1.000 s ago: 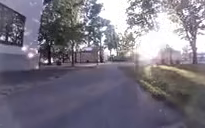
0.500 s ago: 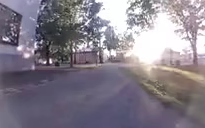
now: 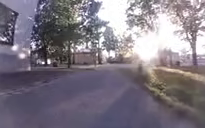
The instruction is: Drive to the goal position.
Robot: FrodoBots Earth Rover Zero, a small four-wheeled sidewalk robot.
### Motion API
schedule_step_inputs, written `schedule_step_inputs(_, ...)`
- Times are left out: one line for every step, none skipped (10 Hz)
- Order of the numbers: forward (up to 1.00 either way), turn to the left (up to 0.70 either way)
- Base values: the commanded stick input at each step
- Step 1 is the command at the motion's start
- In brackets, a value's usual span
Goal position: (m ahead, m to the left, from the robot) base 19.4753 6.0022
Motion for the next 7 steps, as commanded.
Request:
schedule_step_inputs(0.70,0.00)
schedule_step_inputs(0.70,0.00)
schedule_step_inputs(0.70,0.00)
schedule_step_inputs(0.70,0.00)
schedule_step_inputs(0.70,0.00)
schedule_step_inputs(0.70,0.00)
schedule_step_inputs(0.70,0.00)
